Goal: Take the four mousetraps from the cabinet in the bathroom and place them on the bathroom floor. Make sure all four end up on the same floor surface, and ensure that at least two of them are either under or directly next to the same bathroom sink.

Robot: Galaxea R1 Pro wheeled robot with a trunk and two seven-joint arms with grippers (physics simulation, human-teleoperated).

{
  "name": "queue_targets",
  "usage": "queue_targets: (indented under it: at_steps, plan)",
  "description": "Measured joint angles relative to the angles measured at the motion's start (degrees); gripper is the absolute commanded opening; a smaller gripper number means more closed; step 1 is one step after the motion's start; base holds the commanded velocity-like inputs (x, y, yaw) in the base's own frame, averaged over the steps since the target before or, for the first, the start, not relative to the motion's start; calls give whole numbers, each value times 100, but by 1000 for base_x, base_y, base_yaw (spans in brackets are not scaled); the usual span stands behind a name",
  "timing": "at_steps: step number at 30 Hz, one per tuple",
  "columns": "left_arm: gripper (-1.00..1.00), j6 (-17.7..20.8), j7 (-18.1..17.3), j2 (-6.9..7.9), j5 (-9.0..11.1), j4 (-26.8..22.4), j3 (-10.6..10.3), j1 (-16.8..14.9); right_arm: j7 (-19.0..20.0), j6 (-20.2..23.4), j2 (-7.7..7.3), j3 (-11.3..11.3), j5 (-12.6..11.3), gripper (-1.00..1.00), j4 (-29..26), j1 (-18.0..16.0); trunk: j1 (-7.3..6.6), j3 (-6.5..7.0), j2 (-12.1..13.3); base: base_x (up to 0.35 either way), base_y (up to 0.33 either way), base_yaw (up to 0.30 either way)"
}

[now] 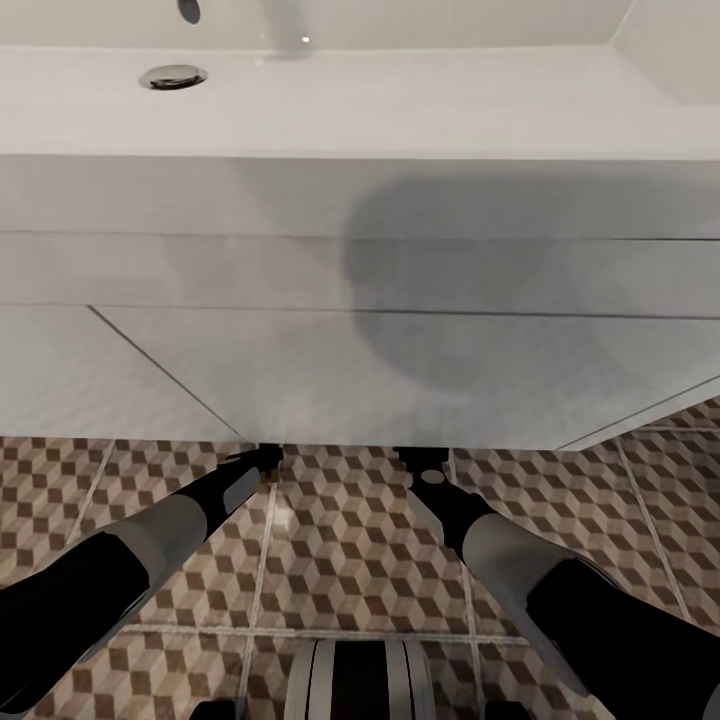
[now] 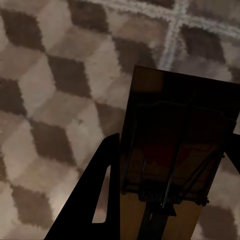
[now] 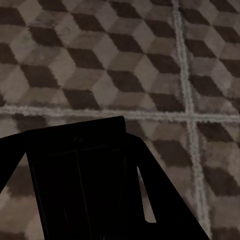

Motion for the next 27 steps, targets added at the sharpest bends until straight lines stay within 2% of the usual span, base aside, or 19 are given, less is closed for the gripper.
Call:
queue_targets:
  at_steps: [16,27]
  plan:
    - [-100,-25,-17,9,-6,-11,3,-1,-1,0,2,9,0,-100,0,0,0,-26,0,0,0,3]
    - [-100,-32,-6,54,-5,-314,-12,8,0,-1,-7,9,0,-100,-1,0,0,-26,0,0,0,0]
